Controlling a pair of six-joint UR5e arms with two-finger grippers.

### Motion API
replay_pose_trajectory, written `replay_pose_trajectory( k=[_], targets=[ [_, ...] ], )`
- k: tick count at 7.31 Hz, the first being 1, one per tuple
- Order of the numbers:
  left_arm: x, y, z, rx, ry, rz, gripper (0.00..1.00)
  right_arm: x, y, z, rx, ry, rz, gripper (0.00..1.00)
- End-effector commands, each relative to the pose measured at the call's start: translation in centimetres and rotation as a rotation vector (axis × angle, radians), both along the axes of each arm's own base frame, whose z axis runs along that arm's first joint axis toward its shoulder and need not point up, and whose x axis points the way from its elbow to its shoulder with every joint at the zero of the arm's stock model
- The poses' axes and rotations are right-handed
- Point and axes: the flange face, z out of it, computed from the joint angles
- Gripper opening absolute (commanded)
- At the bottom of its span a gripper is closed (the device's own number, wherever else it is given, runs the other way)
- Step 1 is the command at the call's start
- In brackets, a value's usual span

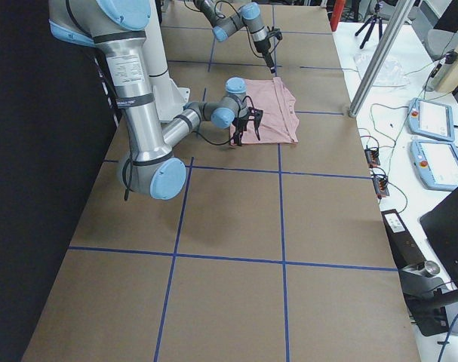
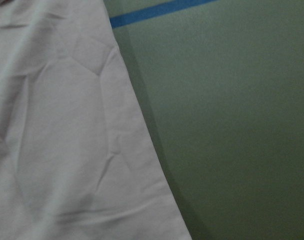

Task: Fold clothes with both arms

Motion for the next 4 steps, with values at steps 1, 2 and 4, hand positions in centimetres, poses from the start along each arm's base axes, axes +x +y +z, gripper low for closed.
replay_pose_trajectory(
  k=[1, 2, 4],
  targets=[
    [0.0, 0.3, -0.3, -0.007, 0.012, -0.005, 1.00, -0.7, 1.1, 0.7, -0.002, 0.014, -0.011, 0.98],
    [0.2, 0.7, -0.6, -0.007, 0.019, -0.001, 1.00, -0.6, 1.3, 0.7, -0.006, 0.011, -0.016, 0.95],
    [0.4, 0.9, -0.8, -0.005, 0.021, 0.004, 1.00, -1.0, 2.1, 1.4, -0.013, 0.019, -0.036, 0.86]
  ],
)
